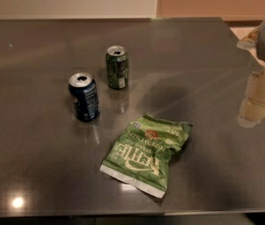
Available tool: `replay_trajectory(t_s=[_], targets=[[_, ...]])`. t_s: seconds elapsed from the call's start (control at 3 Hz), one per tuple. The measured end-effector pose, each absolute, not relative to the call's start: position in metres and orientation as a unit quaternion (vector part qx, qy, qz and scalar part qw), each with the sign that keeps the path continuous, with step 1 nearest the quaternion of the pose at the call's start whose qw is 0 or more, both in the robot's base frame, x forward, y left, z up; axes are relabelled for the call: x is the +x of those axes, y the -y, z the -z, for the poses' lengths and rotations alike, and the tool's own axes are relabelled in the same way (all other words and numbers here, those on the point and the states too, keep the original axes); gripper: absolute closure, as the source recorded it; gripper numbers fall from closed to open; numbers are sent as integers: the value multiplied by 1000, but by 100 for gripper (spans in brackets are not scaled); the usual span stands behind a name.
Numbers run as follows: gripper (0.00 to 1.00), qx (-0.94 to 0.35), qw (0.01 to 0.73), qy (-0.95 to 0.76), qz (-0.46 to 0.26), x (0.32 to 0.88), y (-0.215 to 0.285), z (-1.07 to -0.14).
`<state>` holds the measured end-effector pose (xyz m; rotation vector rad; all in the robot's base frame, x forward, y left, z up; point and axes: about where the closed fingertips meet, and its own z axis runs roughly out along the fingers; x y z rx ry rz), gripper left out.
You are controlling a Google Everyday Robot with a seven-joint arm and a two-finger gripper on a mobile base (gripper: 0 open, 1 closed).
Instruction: Pick green jalapeno chip bag
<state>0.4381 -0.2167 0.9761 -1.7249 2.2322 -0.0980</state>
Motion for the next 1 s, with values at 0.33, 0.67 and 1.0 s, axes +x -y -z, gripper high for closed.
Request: replay_trajectory(t_s=[0.33, 0.67, 1.0], targets=[[0, -604, 160, -780, 35, 438, 216, -977], [0, -633, 161, -757, 25, 432, 202, -978], [0, -667, 164, -727, 14, 426, 182, -978]])
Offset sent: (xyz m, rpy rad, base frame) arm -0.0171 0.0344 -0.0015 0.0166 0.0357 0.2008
